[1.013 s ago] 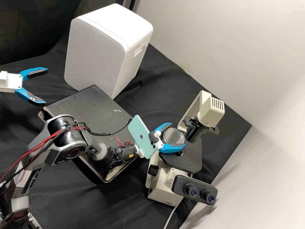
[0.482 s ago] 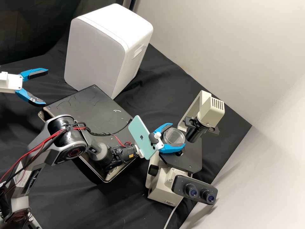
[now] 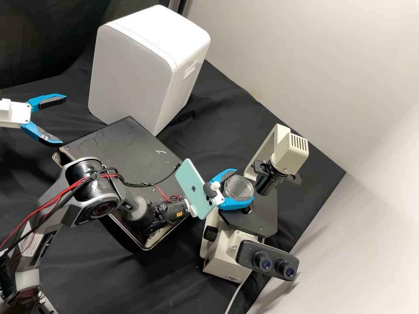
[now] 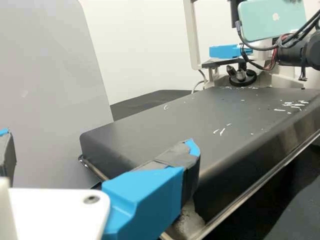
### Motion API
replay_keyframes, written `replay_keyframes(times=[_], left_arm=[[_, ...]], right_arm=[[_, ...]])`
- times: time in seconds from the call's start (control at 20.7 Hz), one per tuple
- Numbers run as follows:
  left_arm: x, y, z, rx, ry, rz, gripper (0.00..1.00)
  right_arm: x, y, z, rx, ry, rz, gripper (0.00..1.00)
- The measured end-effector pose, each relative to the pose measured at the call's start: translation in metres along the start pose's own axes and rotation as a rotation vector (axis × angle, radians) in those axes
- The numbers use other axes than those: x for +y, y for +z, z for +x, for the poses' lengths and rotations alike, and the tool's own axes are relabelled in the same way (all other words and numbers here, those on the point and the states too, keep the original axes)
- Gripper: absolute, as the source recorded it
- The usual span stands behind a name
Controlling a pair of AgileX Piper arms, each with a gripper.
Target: Place the petri dish on the bench
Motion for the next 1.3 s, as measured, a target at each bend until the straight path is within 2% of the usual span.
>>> replay_keyframes(times=[0.19, 0.48, 0.58, 0.68, 0.96, 1.11, 1.3], left_arm=[[0.0, 0.0, 0.0, 0.0, 0.0, 0.0, 1.0], [-0.0006, 0.0, 0.0, 0.0, -0.003, 0.0, 1.0], [-0.0006, 0.0, 0.0, 0.0, -0.003, 0.0, 1.0], [-0.0006, 0.0, 0.0, 0.0, -0.003, 0.0, 1.0], [-0.0013, 0.0, 0.0, -0.005, -0.008, 0.0, 1.0], [-0.0013, 0.0, 0.0, -0.003, -0.008, -0.005, 1.0], [-0.0014, -0.002, 0.002, 0.005, -0.009, -0.008, 1.0]], right_arm=[[-0.002, 0.001, -0.006, 0.008, -0.002, -0.003, 0.0], [0.004, 0.001, -0.022, 0.005, -0.01, 0.049, 0.0], [0.005, 0.001, -0.028, 0.005, -0.008, 0.059, 0.0], [0.006, 0.0, -0.035, 0.007, -0.012, 0.055, 0.0], [0.006, -0.002, -0.049, 0.022, -0.015, 0.092, 0.0], [0.003, -0.009, -0.06, 0.039, -0.038, 0.1, 0.0], [-0.008, -0.023, -0.075, 0.077, -0.093, 0.104, 0.0]])
